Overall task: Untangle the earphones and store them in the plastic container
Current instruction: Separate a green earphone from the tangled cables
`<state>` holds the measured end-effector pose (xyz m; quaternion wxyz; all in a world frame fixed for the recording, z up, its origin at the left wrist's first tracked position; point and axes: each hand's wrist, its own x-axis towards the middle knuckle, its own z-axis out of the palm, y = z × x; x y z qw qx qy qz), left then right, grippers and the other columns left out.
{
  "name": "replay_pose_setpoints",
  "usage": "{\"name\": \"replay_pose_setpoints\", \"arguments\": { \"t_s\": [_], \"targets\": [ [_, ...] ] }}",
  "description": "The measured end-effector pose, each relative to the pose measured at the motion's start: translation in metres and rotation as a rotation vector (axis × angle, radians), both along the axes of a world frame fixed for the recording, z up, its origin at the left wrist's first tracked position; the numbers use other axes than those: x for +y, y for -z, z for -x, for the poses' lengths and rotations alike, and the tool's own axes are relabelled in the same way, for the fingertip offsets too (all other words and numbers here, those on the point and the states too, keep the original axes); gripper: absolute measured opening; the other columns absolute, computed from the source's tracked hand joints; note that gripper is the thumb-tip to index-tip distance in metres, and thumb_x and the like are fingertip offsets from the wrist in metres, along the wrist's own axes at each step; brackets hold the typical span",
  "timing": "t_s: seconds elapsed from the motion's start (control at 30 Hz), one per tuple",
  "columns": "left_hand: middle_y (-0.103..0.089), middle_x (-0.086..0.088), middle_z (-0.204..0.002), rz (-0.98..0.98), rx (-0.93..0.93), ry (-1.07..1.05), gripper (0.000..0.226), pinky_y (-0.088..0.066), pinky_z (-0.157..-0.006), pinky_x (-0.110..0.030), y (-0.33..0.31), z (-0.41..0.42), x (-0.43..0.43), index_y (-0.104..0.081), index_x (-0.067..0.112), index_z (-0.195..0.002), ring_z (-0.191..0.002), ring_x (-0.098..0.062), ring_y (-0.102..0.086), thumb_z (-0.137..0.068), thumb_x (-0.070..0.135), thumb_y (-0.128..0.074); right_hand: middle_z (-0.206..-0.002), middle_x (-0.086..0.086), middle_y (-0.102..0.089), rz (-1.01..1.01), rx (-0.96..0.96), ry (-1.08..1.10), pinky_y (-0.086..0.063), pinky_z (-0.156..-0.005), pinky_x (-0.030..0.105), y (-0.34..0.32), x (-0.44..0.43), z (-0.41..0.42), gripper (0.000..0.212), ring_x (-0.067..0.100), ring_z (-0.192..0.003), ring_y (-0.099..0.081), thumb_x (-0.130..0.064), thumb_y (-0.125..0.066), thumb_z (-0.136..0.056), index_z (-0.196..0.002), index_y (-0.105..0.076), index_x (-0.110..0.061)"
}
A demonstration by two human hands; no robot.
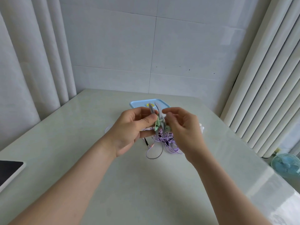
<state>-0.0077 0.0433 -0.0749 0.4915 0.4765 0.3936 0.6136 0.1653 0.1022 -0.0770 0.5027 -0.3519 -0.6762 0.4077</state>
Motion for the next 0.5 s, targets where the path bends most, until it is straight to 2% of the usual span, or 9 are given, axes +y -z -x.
{"name": "replay_pose_setpoints", "arguments": {
  "t_s": [0.07,0.1,0.17,0.2,0.33,0.43,0.5],
  "targets": [
    [-0.074,-0.024,-0.121,0.049,-0.092,-0.062,0.025,-0.064,-0.088,-0.041,0.0,0.0,0.002,-0.069,-0.006,-0.12,-0.11,-0.035,-0.075,-0.103,0.011,-0.064,-0.092,0.011,-0.078,0.012,0.03,-0.048,-0.061,-0.085,0.058,0.001,-0.004,0.004,0.028,0.031,-0.086,-0.076,-0.019,-0.047,-0.108,-0.116,-0.074,-0.02],
    [-0.075,-0.023,-0.12,0.057,-0.111,-0.089,0.023,-0.064,-0.086,-0.037,0.0,-0.001,0.003,-0.07,-0.005,-0.118,-0.107,-0.032,-0.076,-0.103,0.011,-0.063,-0.096,0.007,-0.078,-0.02,-0.003,-0.061,-0.061,-0.086,0.056,0.002,-0.007,0.006,0.028,0.029,-0.089,-0.075,-0.027,-0.05,-0.106,-0.122,-0.072,-0.021],
    [-0.078,-0.019,-0.113,0.061,-0.109,-0.131,0.021,-0.063,-0.084,-0.03,0.002,-0.002,0.003,-0.072,-0.003,-0.116,-0.102,-0.026,-0.077,-0.103,0.012,-0.065,-0.106,-0.006,-0.076,-0.125,-0.146,-0.055,-0.061,-0.087,0.042,0.006,-0.012,0.01,0.037,0.016,-0.095,-0.073,-0.045,-0.065,-0.1,-0.133,-0.068,-0.029],
    [-0.079,-0.015,-0.109,0.061,-0.06,-0.156,0.02,-0.063,-0.082,-0.028,0.002,-0.002,0.002,-0.074,0.0,-0.115,-0.099,-0.023,-0.077,-0.102,0.014,-0.067,-0.108,-0.011,-0.074,-0.178,-0.221,-0.045,-0.059,-0.085,0.035,0.009,-0.013,0.012,0.04,0.011,-0.096,-0.072,-0.048,-0.07,-0.097,-0.133,-0.066,-0.033],
    [-0.081,0.001,-0.094,0.08,0.403,-0.335,0.016,-0.066,-0.077,-0.036,0.005,0.009,0.002,-0.079,0.018,-0.108,-0.088,-0.014,-0.078,-0.104,0.027,-0.066,-0.094,-0.008,-0.069,-0.279,-0.368,0.061,-0.049,-0.079,0.033,0.021,-0.006,0.02,0.024,0.016,-0.089,-0.063,-0.038,-0.068,-0.1,-0.122,-0.066,-0.029],
    [-0.075,0.011,-0.084,-0.014,0.782,-0.688,0.011,-0.06,-0.074,-0.035,0.022,0.023,0.016,-0.078,0.023,-0.098,-0.07,-0.009,-0.07,-0.101,0.025,-0.068,-0.101,-0.011,-0.057,-0.267,-0.32,0.247,-0.037,-0.077,0.009,0.021,-0.006,0.023,0.027,0.008,-0.09,-0.057,-0.027,-0.063,-0.102,-0.128,-0.064,-0.023],
    [-0.071,0.009,-0.1,-0.083,0.958,-0.808,0.013,-0.053,-0.082,-0.031,0.032,0.028,0.026,-0.075,0.024,-0.106,-0.081,-0.013,-0.068,-0.096,0.018,-0.071,-0.105,-0.013,-0.053,-0.312,-0.259,0.281,-0.035,-0.077,0.002,0.02,-0.011,0.026,0.028,0.002,-0.088,-0.056,-0.021,-0.058,-0.103,-0.132,-0.061,-0.022]
  ]
}}
